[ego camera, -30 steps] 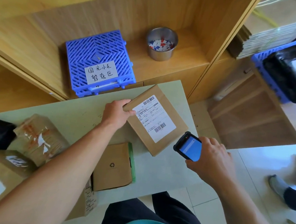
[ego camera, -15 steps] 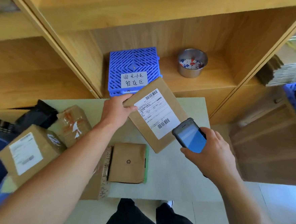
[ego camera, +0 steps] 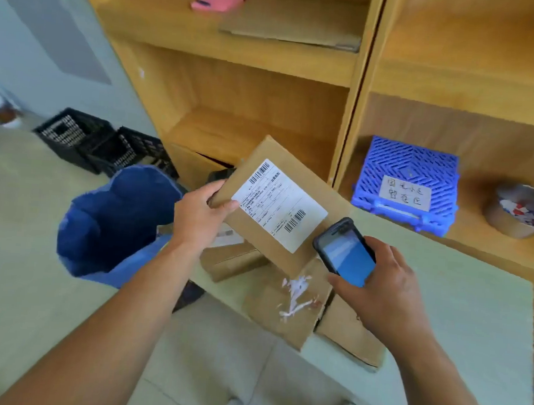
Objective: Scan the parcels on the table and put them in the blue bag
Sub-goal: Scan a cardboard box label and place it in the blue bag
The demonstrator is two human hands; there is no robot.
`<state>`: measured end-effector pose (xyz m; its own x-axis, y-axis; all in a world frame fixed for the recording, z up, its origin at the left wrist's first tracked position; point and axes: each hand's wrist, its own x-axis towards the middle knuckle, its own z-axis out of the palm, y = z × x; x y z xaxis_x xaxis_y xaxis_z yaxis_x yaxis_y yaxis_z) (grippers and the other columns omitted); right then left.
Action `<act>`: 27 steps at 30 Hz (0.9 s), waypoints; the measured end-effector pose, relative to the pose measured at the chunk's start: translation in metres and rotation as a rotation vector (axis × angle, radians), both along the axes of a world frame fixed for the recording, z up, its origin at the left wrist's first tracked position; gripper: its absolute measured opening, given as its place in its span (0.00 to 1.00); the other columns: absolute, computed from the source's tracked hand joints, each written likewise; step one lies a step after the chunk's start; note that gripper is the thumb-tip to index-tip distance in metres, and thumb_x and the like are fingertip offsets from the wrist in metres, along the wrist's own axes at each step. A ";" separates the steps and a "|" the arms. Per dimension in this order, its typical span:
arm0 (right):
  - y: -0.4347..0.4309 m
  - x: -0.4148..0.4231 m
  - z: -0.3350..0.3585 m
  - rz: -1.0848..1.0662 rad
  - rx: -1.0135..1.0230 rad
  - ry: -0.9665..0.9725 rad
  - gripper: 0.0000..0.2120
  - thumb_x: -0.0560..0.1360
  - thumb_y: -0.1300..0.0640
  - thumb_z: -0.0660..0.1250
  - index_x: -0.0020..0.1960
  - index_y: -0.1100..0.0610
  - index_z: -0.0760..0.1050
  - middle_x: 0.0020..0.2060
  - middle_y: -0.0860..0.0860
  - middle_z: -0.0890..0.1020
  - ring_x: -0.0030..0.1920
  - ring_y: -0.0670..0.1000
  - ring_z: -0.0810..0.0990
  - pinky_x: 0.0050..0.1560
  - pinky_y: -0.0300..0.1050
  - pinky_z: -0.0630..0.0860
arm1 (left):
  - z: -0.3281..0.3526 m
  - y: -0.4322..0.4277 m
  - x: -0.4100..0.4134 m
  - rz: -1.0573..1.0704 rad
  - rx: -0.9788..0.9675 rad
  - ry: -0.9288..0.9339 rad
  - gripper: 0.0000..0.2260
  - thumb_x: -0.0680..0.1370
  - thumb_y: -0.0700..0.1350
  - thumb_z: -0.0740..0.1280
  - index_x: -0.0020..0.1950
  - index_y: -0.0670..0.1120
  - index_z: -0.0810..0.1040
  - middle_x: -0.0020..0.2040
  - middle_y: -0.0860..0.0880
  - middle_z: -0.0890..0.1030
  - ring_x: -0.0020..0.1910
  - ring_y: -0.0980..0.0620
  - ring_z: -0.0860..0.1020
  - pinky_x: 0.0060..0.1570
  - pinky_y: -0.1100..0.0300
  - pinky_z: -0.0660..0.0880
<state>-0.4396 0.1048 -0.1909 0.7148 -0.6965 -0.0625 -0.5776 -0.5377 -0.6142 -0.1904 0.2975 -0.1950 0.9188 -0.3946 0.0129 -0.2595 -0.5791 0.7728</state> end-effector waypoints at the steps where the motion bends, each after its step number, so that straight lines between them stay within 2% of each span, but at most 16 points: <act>1: 0.023 0.021 0.001 0.041 0.000 -0.005 0.40 0.61 0.37 0.75 0.69 0.49 0.69 0.54 0.46 0.75 0.52 0.52 0.76 0.49 0.51 0.78 | 0.001 0.034 0.014 0.046 -0.010 0.007 0.19 0.77 0.49 0.74 0.68 0.58 0.81 0.56 0.59 0.85 0.54 0.57 0.82 0.59 0.57 0.78; 3: 0.064 0.056 0.003 0.113 -0.009 -0.020 0.40 0.62 0.38 0.76 0.70 0.48 0.69 0.52 0.45 0.73 0.51 0.51 0.75 0.48 0.48 0.75 | 0.001 0.093 0.037 0.137 -0.052 0.036 0.18 0.75 0.51 0.75 0.65 0.60 0.82 0.53 0.61 0.86 0.53 0.59 0.83 0.59 0.52 0.80; 6: 0.124 0.108 0.003 0.230 -0.032 -0.056 0.42 0.62 0.37 0.76 0.72 0.48 0.67 0.57 0.46 0.75 0.54 0.52 0.76 0.48 0.47 0.74 | 0.005 0.178 0.060 0.257 -0.085 0.049 0.15 0.74 0.52 0.74 0.60 0.62 0.82 0.49 0.64 0.85 0.52 0.61 0.83 0.59 0.51 0.81; 8: 0.158 0.133 0.004 0.297 -0.021 -0.050 0.41 0.63 0.37 0.76 0.71 0.49 0.68 0.58 0.46 0.76 0.55 0.51 0.76 0.50 0.49 0.77 | 0.005 0.224 0.067 0.341 -0.107 0.061 0.14 0.73 0.54 0.74 0.58 0.65 0.82 0.48 0.65 0.85 0.52 0.60 0.83 0.60 0.50 0.80; 11: 0.214 0.175 0.002 0.416 -0.013 -0.059 0.40 0.63 0.36 0.76 0.70 0.49 0.68 0.56 0.45 0.75 0.56 0.50 0.76 0.52 0.49 0.77 | 0.000 0.302 0.079 0.487 -0.179 0.102 0.18 0.69 0.58 0.73 0.59 0.68 0.81 0.50 0.63 0.85 0.54 0.56 0.84 0.58 0.48 0.81; 13: 0.239 0.196 -0.002 0.484 -0.006 -0.067 0.38 0.64 0.36 0.75 0.69 0.48 0.68 0.53 0.42 0.72 0.55 0.48 0.75 0.52 0.46 0.75 | -0.009 0.337 0.081 0.574 -0.248 0.136 0.17 0.72 0.54 0.75 0.60 0.63 0.83 0.52 0.58 0.86 0.53 0.52 0.84 0.55 0.47 0.83; 15: 0.261 0.218 -0.012 0.546 0.022 -0.064 0.35 0.64 0.35 0.76 0.66 0.46 0.68 0.50 0.40 0.73 0.50 0.45 0.75 0.49 0.41 0.73 | -0.027 0.369 0.080 0.691 -0.353 0.188 0.17 0.76 0.45 0.76 0.63 0.56 0.84 0.53 0.53 0.87 0.50 0.52 0.85 0.52 0.51 0.84; 18: 0.286 0.251 -0.027 0.530 0.144 -0.096 0.32 0.64 0.39 0.78 0.64 0.45 0.70 0.48 0.40 0.76 0.46 0.41 0.76 0.40 0.31 0.68 | -0.052 0.405 0.080 0.787 -0.371 0.246 0.18 0.76 0.43 0.76 0.66 0.53 0.83 0.55 0.51 0.86 0.53 0.48 0.85 0.51 0.51 0.84; 20: 0.296 0.277 -0.038 0.504 0.159 -0.113 0.33 0.64 0.39 0.78 0.64 0.44 0.70 0.48 0.42 0.78 0.45 0.44 0.77 0.40 0.35 0.72 | -0.064 0.423 0.094 0.807 -0.335 0.268 0.18 0.76 0.44 0.76 0.65 0.53 0.83 0.54 0.52 0.87 0.53 0.46 0.85 0.52 0.49 0.84; 23: 0.302 0.320 -0.048 0.463 0.161 -0.135 0.36 0.63 0.35 0.77 0.68 0.41 0.69 0.52 0.43 0.79 0.49 0.46 0.78 0.47 0.49 0.80 | -0.070 0.441 0.131 0.827 -0.249 0.257 0.19 0.75 0.45 0.77 0.66 0.52 0.83 0.53 0.52 0.86 0.49 0.48 0.85 0.51 0.49 0.84; 27: 0.299 0.378 -0.049 0.370 0.224 -0.151 0.34 0.65 0.36 0.76 0.68 0.40 0.68 0.53 0.44 0.81 0.50 0.47 0.80 0.51 0.52 0.80 | -0.076 0.456 0.175 0.847 -0.193 0.246 0.17 0.75 0.45 0.76 0.63 0.54 0.84 0.52 0.54 0.86 0.49 0.50 0.85 0.51 0.50 0.84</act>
<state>-0.0615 0.4040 -0.2394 0.9258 -0.3736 -0.0581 -0.2664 -0.5354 -0.8015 -0.0151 0.7539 -0.2706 0.8862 0.4041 -0.2265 0.3805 -0.3558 0.8536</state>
